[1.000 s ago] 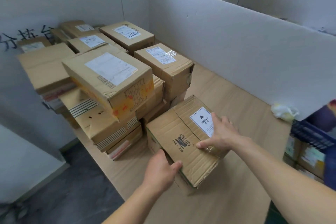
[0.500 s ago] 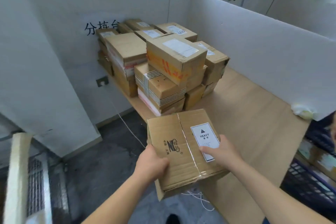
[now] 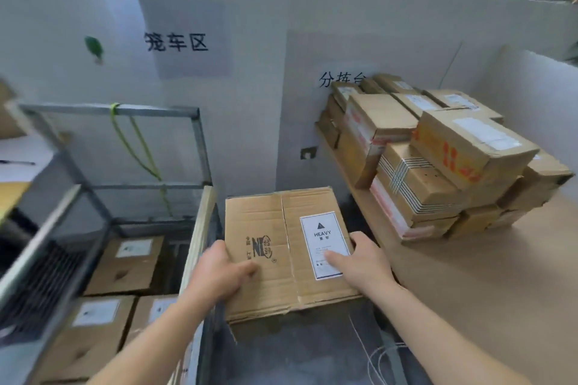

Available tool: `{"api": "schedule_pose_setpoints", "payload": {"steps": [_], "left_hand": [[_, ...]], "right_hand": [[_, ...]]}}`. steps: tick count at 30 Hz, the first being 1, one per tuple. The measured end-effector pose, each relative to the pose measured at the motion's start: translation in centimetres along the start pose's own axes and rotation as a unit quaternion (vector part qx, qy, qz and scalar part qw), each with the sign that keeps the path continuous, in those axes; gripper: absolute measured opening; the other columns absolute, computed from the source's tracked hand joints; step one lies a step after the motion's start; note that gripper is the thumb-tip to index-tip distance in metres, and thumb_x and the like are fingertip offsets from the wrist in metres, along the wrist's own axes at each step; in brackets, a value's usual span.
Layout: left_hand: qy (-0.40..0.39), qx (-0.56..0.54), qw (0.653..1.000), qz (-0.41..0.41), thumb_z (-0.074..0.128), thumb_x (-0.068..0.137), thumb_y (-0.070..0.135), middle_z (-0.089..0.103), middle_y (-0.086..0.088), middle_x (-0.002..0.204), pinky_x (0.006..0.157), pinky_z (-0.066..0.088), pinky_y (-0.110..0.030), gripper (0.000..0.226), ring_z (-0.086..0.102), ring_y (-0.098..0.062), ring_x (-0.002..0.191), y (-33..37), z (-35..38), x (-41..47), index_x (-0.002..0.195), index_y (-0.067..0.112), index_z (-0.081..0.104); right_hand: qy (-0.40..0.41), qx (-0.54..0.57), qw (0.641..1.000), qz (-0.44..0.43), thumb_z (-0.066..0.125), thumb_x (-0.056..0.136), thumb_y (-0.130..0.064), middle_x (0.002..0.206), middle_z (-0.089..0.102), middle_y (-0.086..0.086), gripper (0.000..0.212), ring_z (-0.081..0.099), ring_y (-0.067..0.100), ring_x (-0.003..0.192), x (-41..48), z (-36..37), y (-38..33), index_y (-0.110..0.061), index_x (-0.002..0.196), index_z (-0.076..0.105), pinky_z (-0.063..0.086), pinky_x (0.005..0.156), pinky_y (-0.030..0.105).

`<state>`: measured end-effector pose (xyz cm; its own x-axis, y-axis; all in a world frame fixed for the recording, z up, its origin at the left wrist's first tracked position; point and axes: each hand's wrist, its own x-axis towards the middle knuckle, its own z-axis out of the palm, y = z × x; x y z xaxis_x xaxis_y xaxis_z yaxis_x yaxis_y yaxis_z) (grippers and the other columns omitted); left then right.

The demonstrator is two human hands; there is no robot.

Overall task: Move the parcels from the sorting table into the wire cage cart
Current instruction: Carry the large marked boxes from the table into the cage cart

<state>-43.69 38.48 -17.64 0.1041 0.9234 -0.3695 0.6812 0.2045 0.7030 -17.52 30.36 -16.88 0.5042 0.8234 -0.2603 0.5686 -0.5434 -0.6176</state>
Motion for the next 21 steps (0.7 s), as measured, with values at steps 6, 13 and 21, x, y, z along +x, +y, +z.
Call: {"api": "schedule_pose_setpoints", "payload": {"steps": [6,13,21], "left_hand": [[0.106,-0.044,0.992,-0.046,0.082,0.072,0.041,0.064,0.007,0.097,0.081,0.054,-0.038,0.042,0.063,-0.018,0.093,-3.4,-6.8,0.1,0.1,0.023,0.057],[0.2,-0.08,0.971,-0.101,0.081,0.076,0.038,0.062,0.015,0.092,0.084,0.053,-0.038,0.031,0.062,-0.016,0.094,-5.4,-11.0,0.9,0.087,0.031,0.053],[0.297,-0.122,0.931,-0.176,0.082,0.072,0.036,0.063,0.01,0.104,0.086,0.053,-0.041,0.053,0.062,-0.015,0.096,-5.3,-12.1,2.8,0.113,0.024,0.05]], "right_hand": [[-0.051,-0.027,0.991,-0.12,0.072,0.083,-0.046,0.096,0.061,-0.02,0.028,0.06,0.009,0.091,2.8,3.5,-9.4,-0.031,0.1,0.057,0.046,0.077,0.032],[-0.121,-0.035,0.969,-0.211,0.072,0.081,-0.045,0.091,0.06,-0.023,0.028,0.06,0.011,0.09,7.3,8.2,-16.9,-0.032,0.1,0.057,0.044,0.073,0.032],[-0.198,-0.046,0.939,-0.276,0.071,0.072,-0.045,0.089,0.064,-0.021,0.027,0.06,0.002,0.083,13.2,11.6,-22.8,-0.032,0.092,0.057,0.044,0.065,0.029]]}}
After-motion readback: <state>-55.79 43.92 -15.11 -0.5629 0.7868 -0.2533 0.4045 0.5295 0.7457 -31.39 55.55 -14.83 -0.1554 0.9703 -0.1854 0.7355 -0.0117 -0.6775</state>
